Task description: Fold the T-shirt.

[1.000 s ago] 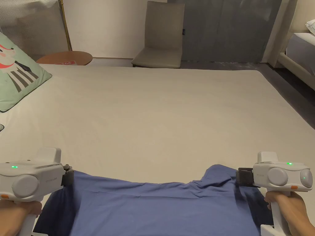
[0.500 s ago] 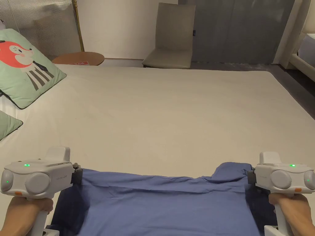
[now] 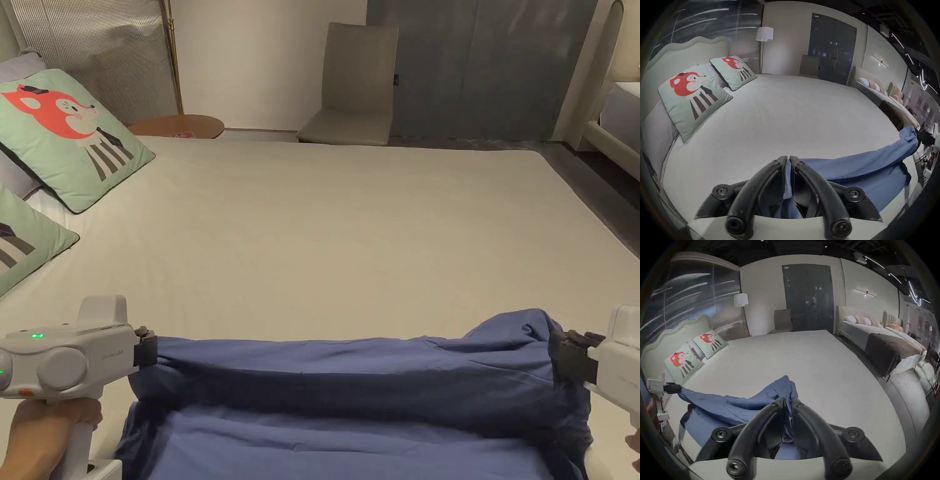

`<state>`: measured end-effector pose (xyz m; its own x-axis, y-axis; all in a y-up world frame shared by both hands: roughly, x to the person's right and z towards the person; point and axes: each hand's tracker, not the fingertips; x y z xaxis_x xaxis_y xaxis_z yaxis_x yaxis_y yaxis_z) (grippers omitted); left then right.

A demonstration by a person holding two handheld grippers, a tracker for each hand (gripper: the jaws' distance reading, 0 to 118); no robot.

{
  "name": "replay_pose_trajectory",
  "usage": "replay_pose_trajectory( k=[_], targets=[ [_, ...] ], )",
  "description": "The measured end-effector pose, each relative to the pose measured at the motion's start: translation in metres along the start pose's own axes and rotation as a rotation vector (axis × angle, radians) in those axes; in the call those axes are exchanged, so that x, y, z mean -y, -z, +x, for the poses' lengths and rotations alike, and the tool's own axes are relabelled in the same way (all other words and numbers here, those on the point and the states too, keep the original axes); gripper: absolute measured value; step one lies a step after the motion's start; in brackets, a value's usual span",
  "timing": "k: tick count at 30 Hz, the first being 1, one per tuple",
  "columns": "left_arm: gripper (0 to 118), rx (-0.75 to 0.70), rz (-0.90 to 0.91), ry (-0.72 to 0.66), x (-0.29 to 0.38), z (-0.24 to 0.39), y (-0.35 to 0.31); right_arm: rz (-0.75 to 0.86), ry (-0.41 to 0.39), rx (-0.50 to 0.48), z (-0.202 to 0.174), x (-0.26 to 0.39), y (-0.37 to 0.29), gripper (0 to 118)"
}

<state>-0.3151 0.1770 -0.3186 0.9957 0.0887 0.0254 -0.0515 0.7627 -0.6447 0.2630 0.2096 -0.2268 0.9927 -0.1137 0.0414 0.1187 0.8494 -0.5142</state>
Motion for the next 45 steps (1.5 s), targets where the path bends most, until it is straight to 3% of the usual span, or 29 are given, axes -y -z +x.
replay_pose_trajectory(
  k=[6,16,24,25,26,27,28,29,30,39,45],
  targets=[
    [1,-0.005,-0.055,0.011,0.056,-0.008,-0.018,-0.044,0.023,0.001,0.008,0.055,-0.018,9],
    [1,-0.026,-0.173,-0.040,0.128,-0.021,-0.015,-0.195,0.082,0.140,0.002,0.146,-0.019,9],
    [3,-0.063,-0.203,-0.006,0.137,-0.020,-0.004,-0.220,0.084,0.195,0.000,0.155,-0.008,9],
    [10,-0.065,-0.201,-0.005,0.135,-0.017,-0.008,-0.212,0.081,0.192,-0.002,0.151,-0.012,14],
    [25,-0.066,-0.197,-0.004,0.132,-0.012,-0.013,-0.204,0.075,0.189,-0.006,0.145,-0.016,27],
    [50,-0.068,-0.192,-0.004,0.129,-0.011,-0.015,-0.193,0.064,0.192,-0.010,0.139,-0.019,48],
    [82,-0.061,-0.178,-0.002,0.123,-0.008,-0.019,-0.172,0.035,0.204,-0.016,0.132,-0.022,77],
    [100,-0.051,-0.158,-0.005,0.117,-0.006,-0.022,-0.133,-0.003,0.207,-0.022,0.121,-0.030,94],
    [108,-0.033,-0.116,-0.017,0.109,-0.004,-0.025,-0.101,-0.019,0.209,-0.028,0.114,-0.033,106],
    [108,0.027,0.401,0.049,0.038,0.067,-0.100,0.310,-0.103,0.164,-0.098,0.031,-0.080,108],
    [108,-0.019,0.638,0.117,0.025,0.106,-0.130,0.516,-0.166,0.227,-0.128,0.011,-0.092,108]
  ],
)
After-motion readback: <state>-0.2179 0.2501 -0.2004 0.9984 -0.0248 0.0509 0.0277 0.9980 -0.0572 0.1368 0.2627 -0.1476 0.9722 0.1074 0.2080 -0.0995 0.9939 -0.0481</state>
